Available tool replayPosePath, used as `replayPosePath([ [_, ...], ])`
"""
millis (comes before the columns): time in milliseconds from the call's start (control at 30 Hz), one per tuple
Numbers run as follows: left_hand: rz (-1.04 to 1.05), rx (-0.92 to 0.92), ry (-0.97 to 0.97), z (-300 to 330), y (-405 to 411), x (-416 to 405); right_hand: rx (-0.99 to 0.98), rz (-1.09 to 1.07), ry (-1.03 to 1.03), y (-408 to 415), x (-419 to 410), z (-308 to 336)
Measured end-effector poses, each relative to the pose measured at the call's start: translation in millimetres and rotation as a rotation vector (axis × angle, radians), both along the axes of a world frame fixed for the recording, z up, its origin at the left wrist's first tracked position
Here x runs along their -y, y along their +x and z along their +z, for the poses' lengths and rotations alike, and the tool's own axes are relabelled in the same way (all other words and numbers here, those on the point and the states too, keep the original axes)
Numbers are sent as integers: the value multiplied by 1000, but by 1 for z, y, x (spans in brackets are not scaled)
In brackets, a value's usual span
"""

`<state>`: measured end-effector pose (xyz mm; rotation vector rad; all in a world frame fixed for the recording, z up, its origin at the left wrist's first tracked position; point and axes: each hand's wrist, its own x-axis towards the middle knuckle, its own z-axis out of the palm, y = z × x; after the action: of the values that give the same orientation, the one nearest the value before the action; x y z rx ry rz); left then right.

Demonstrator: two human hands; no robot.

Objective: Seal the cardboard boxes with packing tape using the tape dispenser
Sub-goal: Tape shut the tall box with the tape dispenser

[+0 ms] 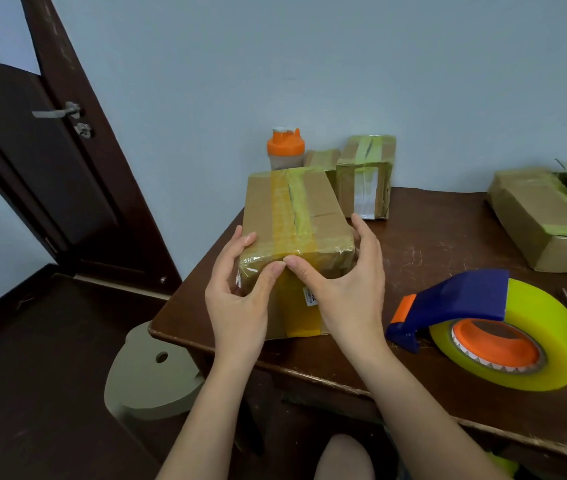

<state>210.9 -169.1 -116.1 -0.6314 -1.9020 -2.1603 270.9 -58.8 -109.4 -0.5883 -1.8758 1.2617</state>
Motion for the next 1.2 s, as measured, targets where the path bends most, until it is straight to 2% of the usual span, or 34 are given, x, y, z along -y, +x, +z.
replayPosePath([
  [333, 11, -29, 23, -5, -6, -2, -94, 12, -24, -3, -10, -6],
  [567, 9, -61, 0, -9, -7, -1, -181, 96, -19, -1, -18, -11],
  [1033, -68, -129, -21, -15, -10, 3, -304, 306, -136, 3, -31, -24],
  [1200, -58, -159, -46, -21, -15, 6, -308, 299, -143, 4, -31, -28],
])
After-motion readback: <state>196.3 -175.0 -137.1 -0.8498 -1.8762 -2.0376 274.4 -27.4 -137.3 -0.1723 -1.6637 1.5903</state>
